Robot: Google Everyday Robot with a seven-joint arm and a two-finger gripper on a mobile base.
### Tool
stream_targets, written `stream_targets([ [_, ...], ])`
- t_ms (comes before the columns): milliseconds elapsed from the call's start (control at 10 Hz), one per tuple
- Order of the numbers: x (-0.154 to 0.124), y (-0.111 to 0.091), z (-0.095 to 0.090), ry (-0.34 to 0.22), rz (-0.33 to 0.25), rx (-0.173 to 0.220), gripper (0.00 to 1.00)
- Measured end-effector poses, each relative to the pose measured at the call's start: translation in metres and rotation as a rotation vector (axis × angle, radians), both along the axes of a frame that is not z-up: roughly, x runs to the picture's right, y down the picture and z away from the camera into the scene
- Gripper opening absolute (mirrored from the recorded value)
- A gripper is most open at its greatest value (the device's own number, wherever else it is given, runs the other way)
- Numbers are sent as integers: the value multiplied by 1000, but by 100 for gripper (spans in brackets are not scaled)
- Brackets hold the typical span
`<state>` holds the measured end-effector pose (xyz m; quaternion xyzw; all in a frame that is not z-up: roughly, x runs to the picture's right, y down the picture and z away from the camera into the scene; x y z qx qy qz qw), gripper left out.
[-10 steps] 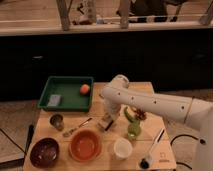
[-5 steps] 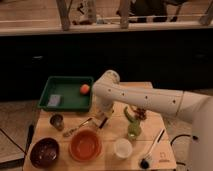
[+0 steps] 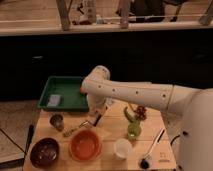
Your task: Place eraser in metal cup
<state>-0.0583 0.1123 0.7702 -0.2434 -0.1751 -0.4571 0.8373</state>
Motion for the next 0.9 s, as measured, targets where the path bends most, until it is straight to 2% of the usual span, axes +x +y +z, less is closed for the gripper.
stream_targets([
  [100,-16,-5,-4,-12,-15,1,3],
  [700,-55,-12,-8,-40,-70,0,3],
  [900,-60,-13,-10,-43,-90,0,3],
])
